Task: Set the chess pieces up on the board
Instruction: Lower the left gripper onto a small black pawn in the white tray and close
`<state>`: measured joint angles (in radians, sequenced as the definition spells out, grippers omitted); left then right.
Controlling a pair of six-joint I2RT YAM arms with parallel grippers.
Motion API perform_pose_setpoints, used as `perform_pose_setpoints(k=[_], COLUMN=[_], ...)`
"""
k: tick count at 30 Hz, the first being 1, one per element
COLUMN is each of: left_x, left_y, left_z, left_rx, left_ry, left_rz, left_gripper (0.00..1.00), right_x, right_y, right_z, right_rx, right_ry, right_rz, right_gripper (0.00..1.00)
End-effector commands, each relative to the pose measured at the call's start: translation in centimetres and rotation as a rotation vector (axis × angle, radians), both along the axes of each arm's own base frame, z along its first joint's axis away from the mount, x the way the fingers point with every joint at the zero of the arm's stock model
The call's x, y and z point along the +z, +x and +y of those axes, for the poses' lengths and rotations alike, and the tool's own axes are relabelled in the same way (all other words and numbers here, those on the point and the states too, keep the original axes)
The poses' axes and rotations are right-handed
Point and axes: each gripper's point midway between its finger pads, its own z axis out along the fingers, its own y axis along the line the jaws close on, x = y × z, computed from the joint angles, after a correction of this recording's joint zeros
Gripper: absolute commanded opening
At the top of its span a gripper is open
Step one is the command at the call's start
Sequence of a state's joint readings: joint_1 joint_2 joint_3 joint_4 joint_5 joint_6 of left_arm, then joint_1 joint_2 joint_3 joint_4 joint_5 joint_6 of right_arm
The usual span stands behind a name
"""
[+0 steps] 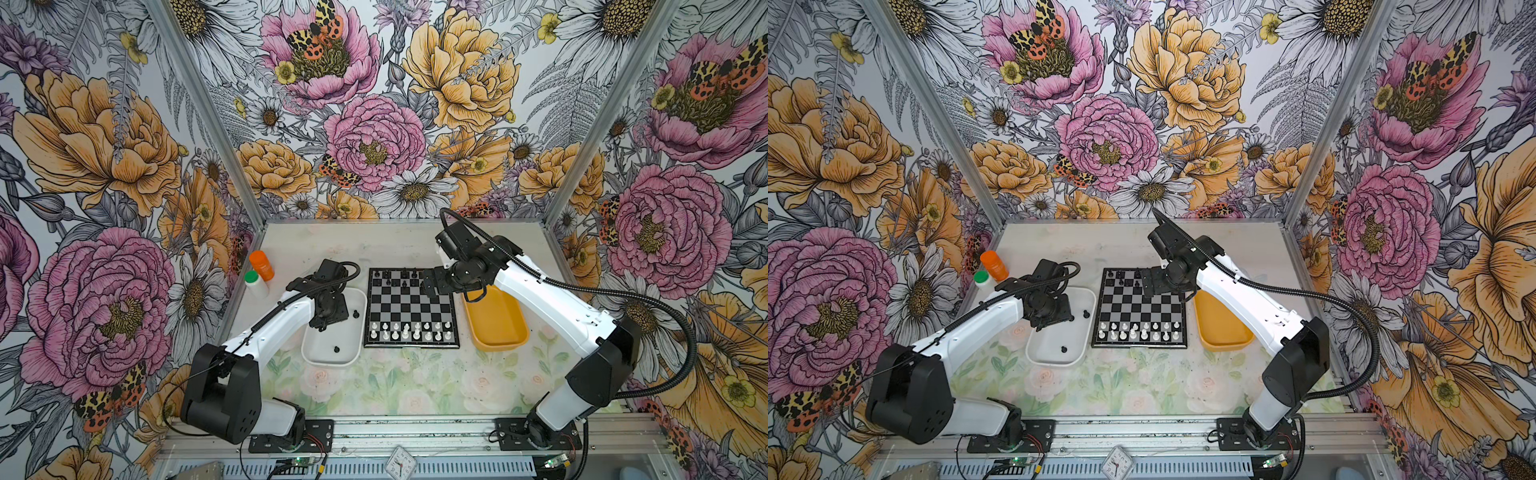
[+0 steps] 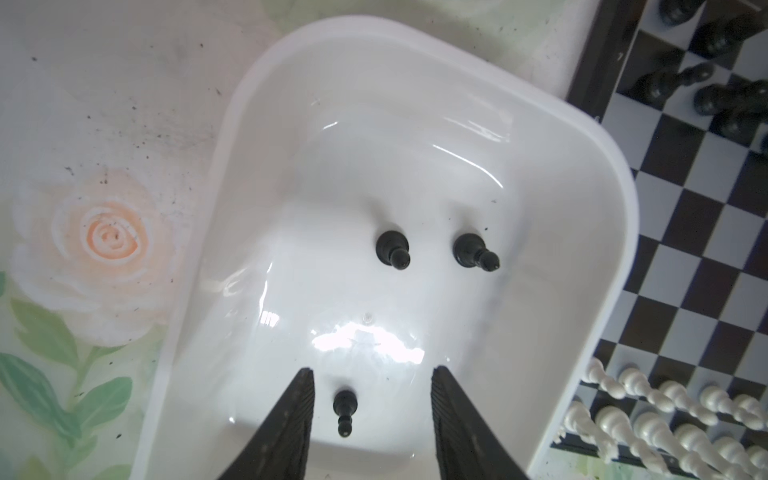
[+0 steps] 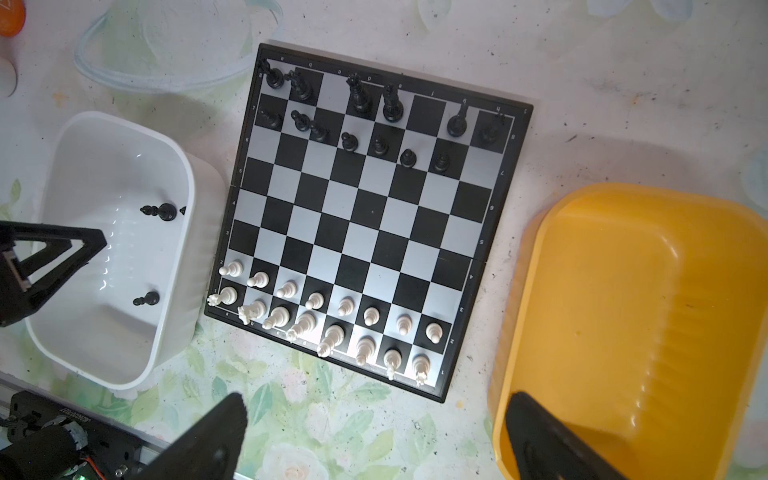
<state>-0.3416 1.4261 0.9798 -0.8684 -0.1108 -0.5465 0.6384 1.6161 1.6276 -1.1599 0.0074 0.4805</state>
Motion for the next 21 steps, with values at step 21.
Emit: perform_pose_setpoints(k=[21], left_x=[-1.8], left_y=[4.5], left_z=[-2.0], left_rx=[-0.082], left_ry=[-0.007], left_rz=[0.019], left_gripper=[0.39], right_x=[1.3], right_y=[-0.9], right_z=[-2.5], right_rx=[-0.079], right_ry=[-0.012], right_rz=[-0.065], right_gripper=[1.0])
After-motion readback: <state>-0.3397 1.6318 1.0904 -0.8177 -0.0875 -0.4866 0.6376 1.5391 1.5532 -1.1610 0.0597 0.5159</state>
